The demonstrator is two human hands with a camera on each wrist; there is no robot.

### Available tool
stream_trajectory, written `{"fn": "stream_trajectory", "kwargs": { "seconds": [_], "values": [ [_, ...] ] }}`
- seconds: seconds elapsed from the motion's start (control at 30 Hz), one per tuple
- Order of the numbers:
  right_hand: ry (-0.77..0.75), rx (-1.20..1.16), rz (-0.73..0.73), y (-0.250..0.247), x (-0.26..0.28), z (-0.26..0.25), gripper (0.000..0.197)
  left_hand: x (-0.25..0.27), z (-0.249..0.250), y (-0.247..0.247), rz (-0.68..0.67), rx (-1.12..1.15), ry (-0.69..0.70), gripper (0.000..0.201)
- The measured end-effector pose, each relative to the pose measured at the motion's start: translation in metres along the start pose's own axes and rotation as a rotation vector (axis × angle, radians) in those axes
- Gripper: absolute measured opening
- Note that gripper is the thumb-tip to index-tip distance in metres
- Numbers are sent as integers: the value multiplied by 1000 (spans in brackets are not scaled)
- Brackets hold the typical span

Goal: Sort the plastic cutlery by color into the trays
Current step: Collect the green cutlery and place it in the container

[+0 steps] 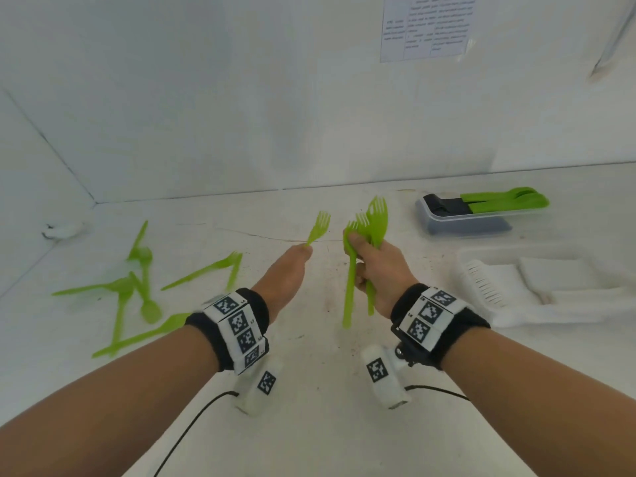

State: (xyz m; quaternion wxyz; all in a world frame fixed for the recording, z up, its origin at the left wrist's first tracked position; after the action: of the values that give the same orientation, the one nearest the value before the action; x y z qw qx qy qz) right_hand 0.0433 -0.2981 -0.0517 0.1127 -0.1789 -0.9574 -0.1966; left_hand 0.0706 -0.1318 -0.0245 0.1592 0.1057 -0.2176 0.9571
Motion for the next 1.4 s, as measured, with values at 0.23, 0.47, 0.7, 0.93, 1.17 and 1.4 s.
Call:
{"fn": "stream_trajectory", "kwargs": {
  "seconds": [0.23, 0.47, 0.7, 0.93, 1.17, 1.4],
  "values": [
    [7, 37, 11, 30, -2, 10, 13, 4, -4, 15, -181, 12, 104, 32],
    [25, -64, -5, 36, -6, 13, 10, -6, -2, -20, -221, 76, 60, 27],
    [63, 35, 3, 46, -13, 16, 18, -11, -6, -26, -565, -102, -20, 39],
    [45, -34, -106, 62, -14, 16, 9, -29, -6, -44, -485, 316, -74, 46],
    [-8, 113, -53, 76, -19, 12, 21, -40, -7, -36, -403, 316, -72, 32],
    [-111, 319, -25, 76, -17, 13, 29, -61, -5, -36, -192, 423, -68, 21]
  ]
}}
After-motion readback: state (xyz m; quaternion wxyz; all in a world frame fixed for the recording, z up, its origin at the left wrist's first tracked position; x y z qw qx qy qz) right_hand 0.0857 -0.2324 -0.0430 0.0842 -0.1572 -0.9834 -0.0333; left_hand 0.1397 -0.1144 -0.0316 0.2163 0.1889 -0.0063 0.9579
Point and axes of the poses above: each hand's wrist, its own x-axis away from the middle knuckle, its own y-axis out of the palm, z = x × y, the point moved 3 cm from there along -x, towards the middle knuckle
